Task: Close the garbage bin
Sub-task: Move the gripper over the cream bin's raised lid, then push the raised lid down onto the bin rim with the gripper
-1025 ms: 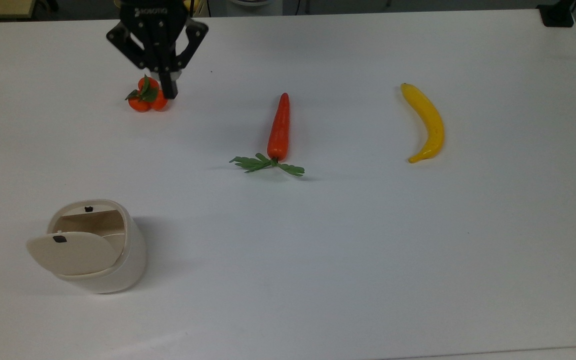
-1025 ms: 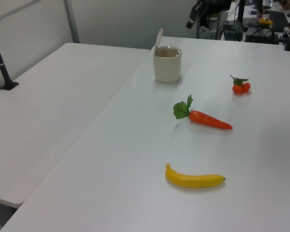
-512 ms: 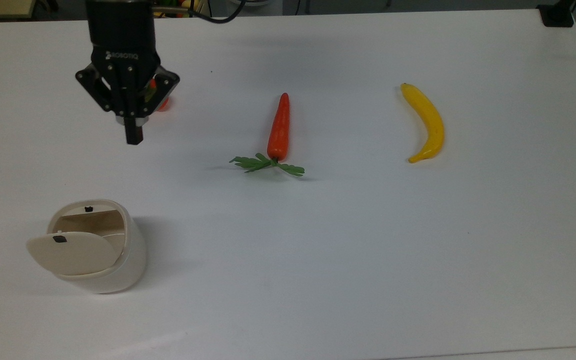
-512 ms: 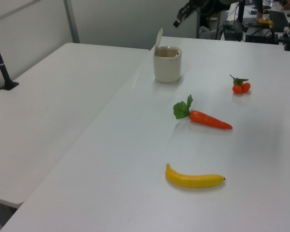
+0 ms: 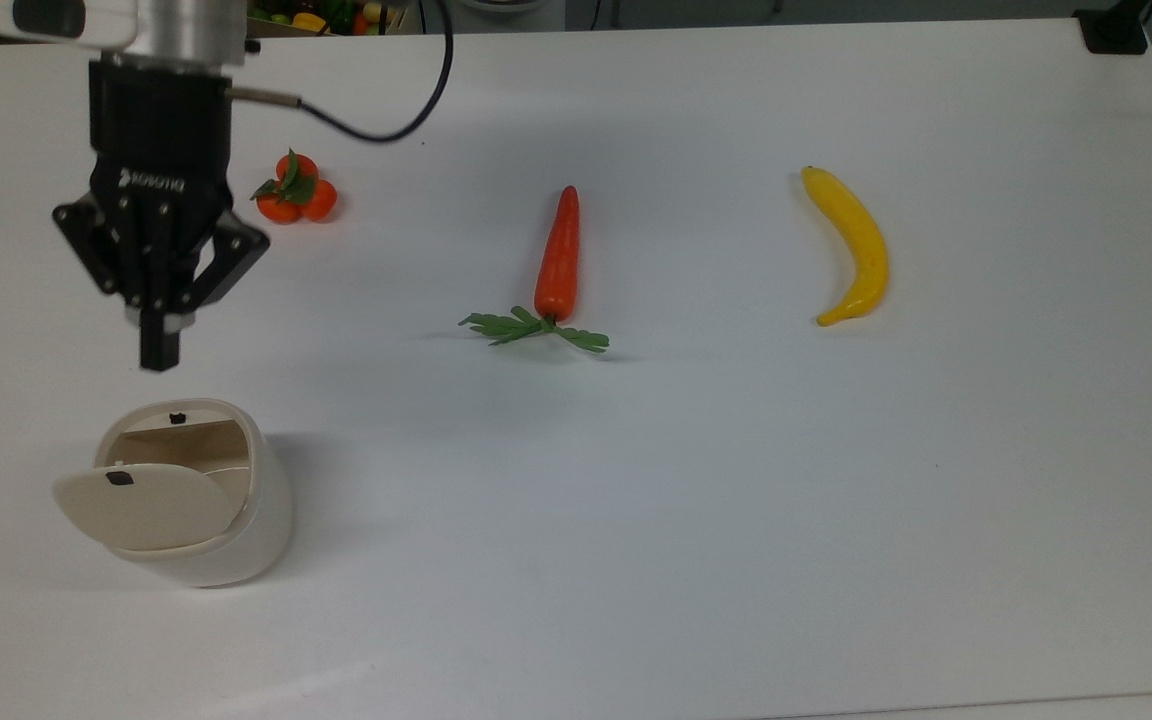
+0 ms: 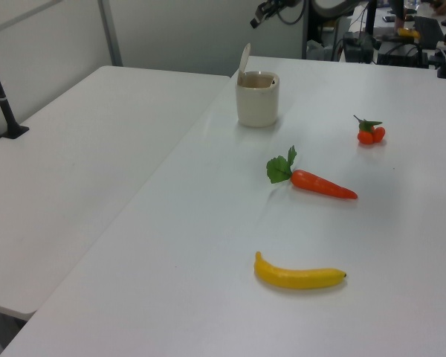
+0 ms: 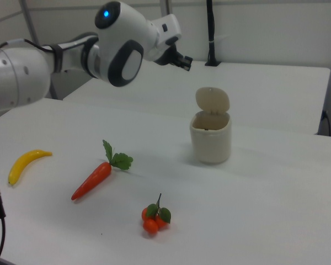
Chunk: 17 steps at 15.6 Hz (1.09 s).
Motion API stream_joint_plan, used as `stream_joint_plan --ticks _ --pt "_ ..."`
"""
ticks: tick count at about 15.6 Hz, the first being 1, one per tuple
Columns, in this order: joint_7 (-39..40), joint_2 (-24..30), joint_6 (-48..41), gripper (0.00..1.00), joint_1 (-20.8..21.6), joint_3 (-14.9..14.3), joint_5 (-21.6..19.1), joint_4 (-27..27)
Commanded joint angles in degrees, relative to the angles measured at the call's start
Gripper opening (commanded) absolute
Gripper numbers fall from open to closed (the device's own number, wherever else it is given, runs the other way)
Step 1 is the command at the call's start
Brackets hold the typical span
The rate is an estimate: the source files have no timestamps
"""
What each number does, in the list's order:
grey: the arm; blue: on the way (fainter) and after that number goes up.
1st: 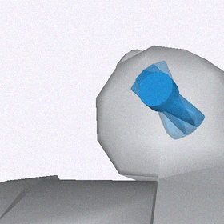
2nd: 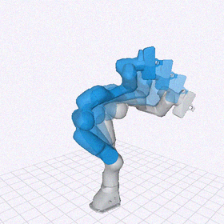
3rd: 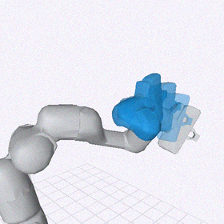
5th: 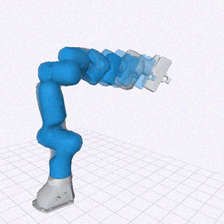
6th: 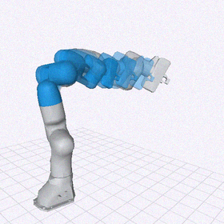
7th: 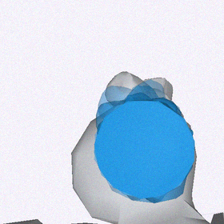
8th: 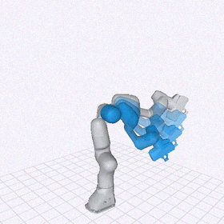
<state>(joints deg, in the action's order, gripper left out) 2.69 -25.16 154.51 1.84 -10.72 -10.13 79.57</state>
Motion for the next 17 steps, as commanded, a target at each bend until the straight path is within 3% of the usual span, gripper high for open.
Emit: stream_joint_plan --ticks 1,9,17 --pt "-1.2 -5.4 5.8 0.0 -0.6 -0.5 -0.3 -4.1" --pt "-1.0 -11.0 18.3 0.0 -0.8 -0.4 -0.3 -4.0" --pt "-0.9 -13.9 21.3 0.0 -1.0 -0.3 -0.3 -5.0"
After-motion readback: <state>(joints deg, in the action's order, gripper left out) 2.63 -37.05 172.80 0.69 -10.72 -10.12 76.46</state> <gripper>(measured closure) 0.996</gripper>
